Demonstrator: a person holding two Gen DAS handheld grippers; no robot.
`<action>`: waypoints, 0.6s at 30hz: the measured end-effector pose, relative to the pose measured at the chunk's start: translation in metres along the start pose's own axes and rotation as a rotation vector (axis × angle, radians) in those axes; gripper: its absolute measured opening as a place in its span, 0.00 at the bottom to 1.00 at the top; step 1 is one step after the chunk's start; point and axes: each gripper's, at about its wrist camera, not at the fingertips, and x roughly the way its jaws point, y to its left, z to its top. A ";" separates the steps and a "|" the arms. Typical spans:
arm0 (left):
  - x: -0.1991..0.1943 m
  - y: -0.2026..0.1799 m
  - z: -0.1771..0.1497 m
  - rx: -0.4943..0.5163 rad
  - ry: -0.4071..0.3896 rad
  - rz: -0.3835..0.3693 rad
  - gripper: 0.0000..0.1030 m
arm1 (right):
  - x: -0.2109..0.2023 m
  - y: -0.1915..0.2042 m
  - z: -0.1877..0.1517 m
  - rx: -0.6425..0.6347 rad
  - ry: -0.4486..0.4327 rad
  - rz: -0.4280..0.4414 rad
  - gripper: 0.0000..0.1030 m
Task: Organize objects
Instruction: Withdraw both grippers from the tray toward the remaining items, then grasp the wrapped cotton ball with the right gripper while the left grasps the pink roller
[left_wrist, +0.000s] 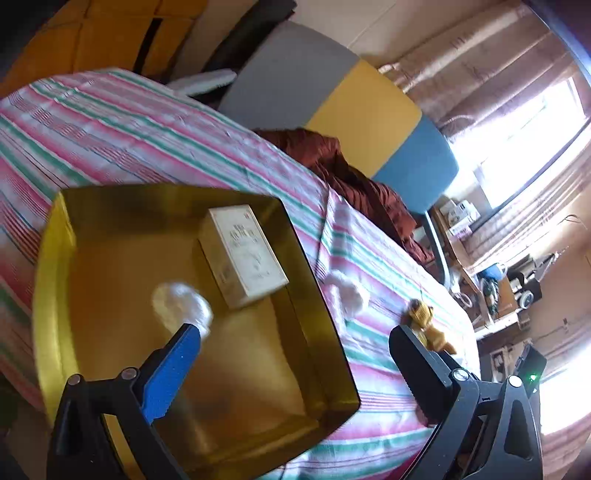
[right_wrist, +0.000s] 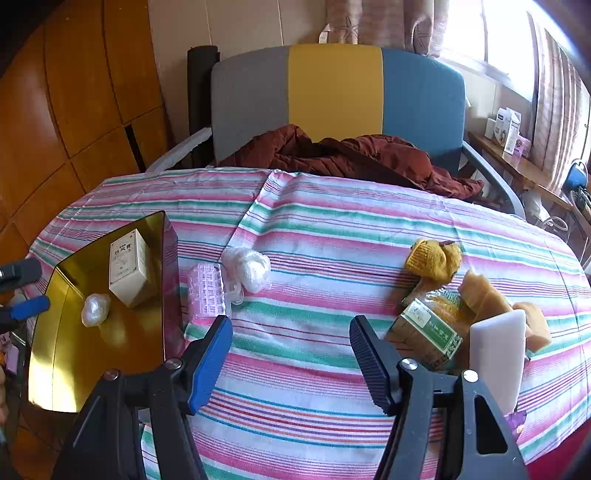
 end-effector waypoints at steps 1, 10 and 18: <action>-0.003 -0.001 0.001 0.013 -0.021 0.023 1.00 | 0.000 -0.001 0.000 0.000 -0.001 0.003 0.65; 0.009 -0.028 -0.023 0.194 -0.033 0.078 1.00 | 0.017 -0.011 0.001 -0.023 0.058 0.008 0.65; 0.035 -0.057 -0.035 0.331 0.049 0.065 0.91 | 0.035 -0.026 0.013 0.000 0.100 0.059 0.65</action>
